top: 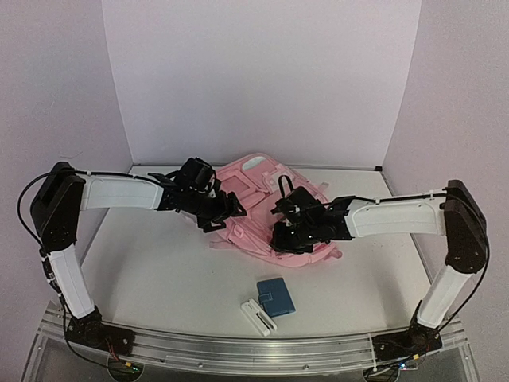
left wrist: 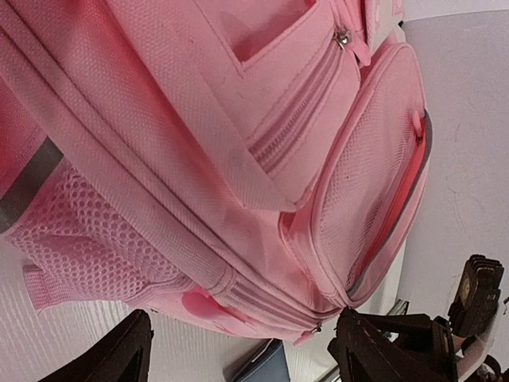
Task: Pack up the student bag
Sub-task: Zip the student bag at the center of the board.
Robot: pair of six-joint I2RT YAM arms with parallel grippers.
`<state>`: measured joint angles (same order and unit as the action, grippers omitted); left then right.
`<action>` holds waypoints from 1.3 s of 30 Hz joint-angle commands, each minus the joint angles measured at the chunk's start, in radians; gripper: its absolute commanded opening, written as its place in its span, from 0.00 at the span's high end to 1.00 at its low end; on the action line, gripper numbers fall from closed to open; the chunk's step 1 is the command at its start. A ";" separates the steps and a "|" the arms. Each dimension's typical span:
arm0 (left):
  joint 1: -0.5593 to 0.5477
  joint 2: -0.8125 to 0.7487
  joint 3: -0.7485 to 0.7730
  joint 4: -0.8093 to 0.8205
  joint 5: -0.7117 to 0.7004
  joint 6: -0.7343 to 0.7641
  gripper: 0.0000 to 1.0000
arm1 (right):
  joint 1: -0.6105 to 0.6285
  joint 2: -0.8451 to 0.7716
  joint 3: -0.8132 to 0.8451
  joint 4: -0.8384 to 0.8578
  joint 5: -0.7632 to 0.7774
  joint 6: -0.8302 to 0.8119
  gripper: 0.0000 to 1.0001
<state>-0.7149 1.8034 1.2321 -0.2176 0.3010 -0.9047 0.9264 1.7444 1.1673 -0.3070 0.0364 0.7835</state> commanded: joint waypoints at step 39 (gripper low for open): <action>0.183 0.057 0.069 0.017 0.039 0.108 1.00 | 0.029 -0.089 -0.084 -0.242 0.238 0.068 1.00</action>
<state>-0.6459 1.9232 1.3064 -0.2003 0.3905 -0.8912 0.9791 1.7557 1.1608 -0.3622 0.1506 0.8207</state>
